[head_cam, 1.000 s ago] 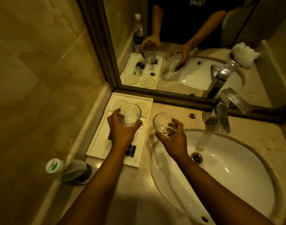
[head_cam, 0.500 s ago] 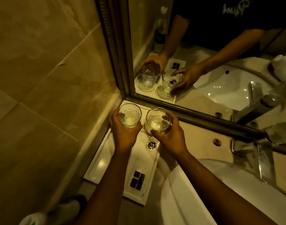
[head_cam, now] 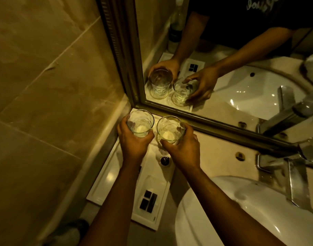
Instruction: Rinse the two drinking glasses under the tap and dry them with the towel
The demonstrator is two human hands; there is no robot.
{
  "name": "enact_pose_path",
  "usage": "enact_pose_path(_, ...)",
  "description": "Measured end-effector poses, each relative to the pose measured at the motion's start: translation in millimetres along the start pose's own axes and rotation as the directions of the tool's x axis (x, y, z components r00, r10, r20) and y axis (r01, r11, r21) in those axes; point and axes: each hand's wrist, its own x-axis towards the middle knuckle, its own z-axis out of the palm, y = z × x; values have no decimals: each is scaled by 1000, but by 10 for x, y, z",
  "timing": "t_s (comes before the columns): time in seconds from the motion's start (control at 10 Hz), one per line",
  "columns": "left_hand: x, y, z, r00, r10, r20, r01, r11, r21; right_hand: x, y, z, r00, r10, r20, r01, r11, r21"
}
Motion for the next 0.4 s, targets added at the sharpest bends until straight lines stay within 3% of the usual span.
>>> enact_pose_path(0.4, 106, 109, 57, 998, -66, 9, 66, 998, -3, 49, -29, 68, 1000, 23, -19, -23, 1000, 7)
